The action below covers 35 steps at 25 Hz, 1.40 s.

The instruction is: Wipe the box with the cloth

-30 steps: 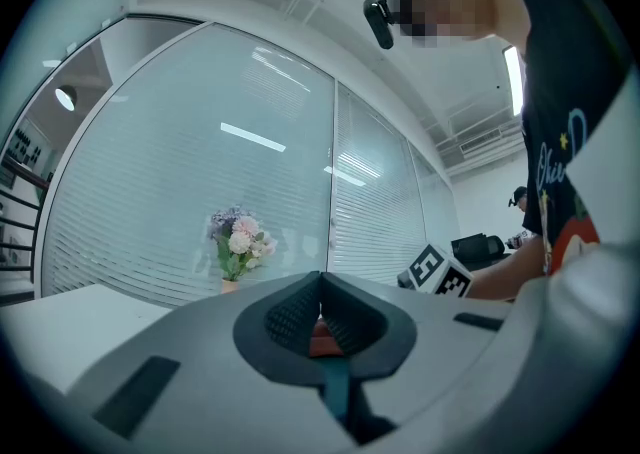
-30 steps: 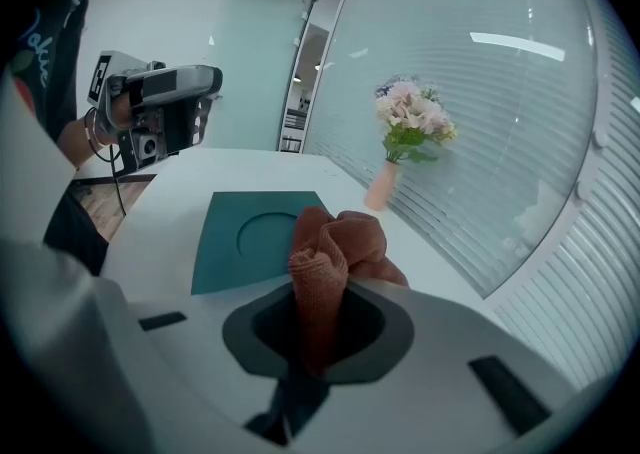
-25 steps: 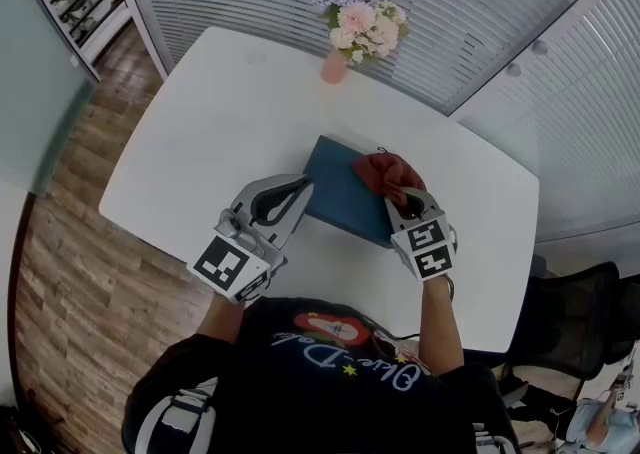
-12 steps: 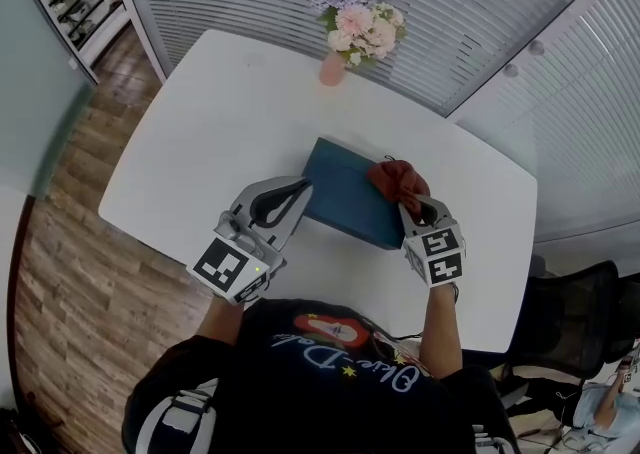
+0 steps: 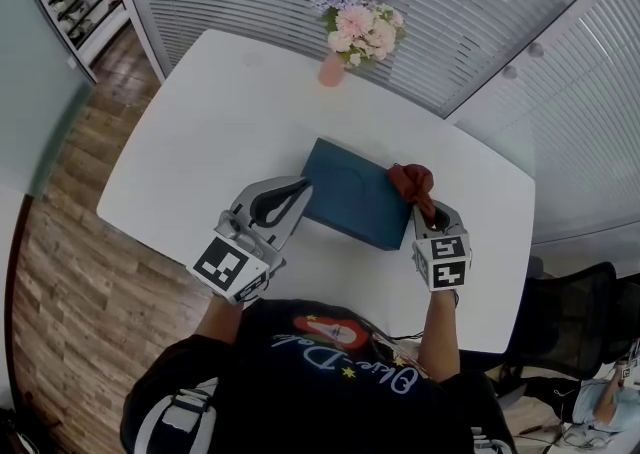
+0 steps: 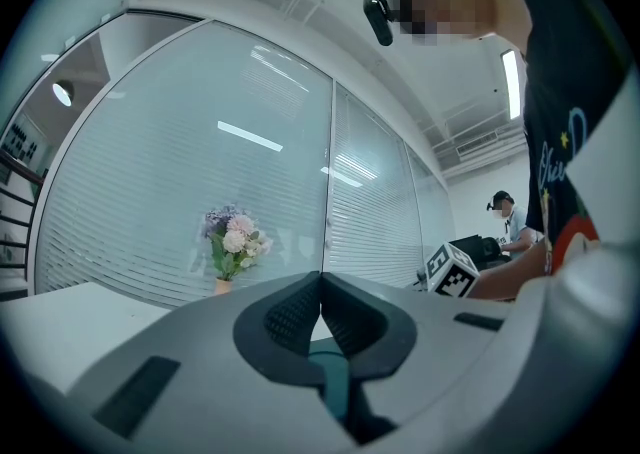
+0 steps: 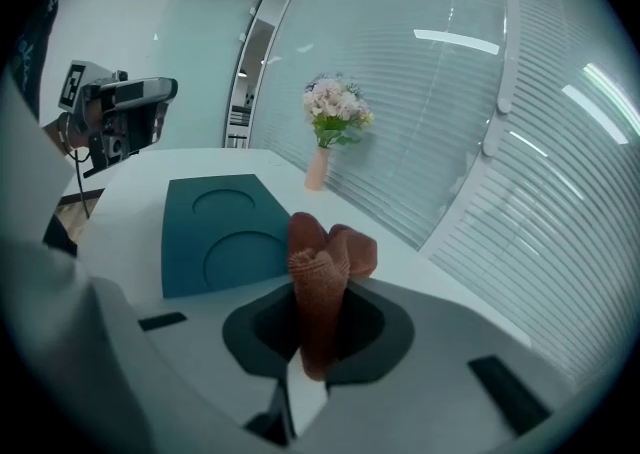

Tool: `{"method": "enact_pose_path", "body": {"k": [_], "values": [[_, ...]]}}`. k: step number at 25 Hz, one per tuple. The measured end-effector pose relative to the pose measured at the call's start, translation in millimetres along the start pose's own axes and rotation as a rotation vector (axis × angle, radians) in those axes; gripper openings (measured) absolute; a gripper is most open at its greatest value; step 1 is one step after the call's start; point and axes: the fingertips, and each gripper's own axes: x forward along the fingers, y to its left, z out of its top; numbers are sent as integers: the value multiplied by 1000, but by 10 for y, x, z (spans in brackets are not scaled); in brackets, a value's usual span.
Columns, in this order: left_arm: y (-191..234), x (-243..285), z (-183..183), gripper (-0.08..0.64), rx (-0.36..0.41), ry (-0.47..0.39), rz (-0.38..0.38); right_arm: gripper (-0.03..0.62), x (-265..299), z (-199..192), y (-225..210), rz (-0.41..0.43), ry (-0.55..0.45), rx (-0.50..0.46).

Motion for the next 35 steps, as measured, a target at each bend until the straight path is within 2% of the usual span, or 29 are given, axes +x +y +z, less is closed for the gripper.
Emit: {"method": "enact_pose_path", "body": {"k": [4, 8, 12, 16, 19, 24, 28, 35], "values": [[11, 8, -9, 3, -6, 1, 1, 28, -134, 379, -157, -82, -103, -19], [55, -20, 19, 3, -7, -5, 12, 28, -219, 1000, -33, -100, -240, -114], [163, -99, 64, 3, 8, -7, 45, 28, -119, 1525, 413, -9, -341, -214], [252, -172, 79, 3, 7, -7, 76, 28, 68, 1787, 1068, 121, -390, -311], [295, -208, 80, 3, 5, -6, 91, 28, 199, 1747, 1587, 227, -371, -415], [340, -247, 71, 3, -1, -3, 104, 28, 350, 1312, 2107, 387, -213, -577], [335, -240, 57, 3, -10, 1, 101, 28, 377, 1139, 2115, 419, -160, -553], [213, -232, 7, 3, -23, 15, 80, 28, 294, 974, 1979, 388, -144, -503]]}}
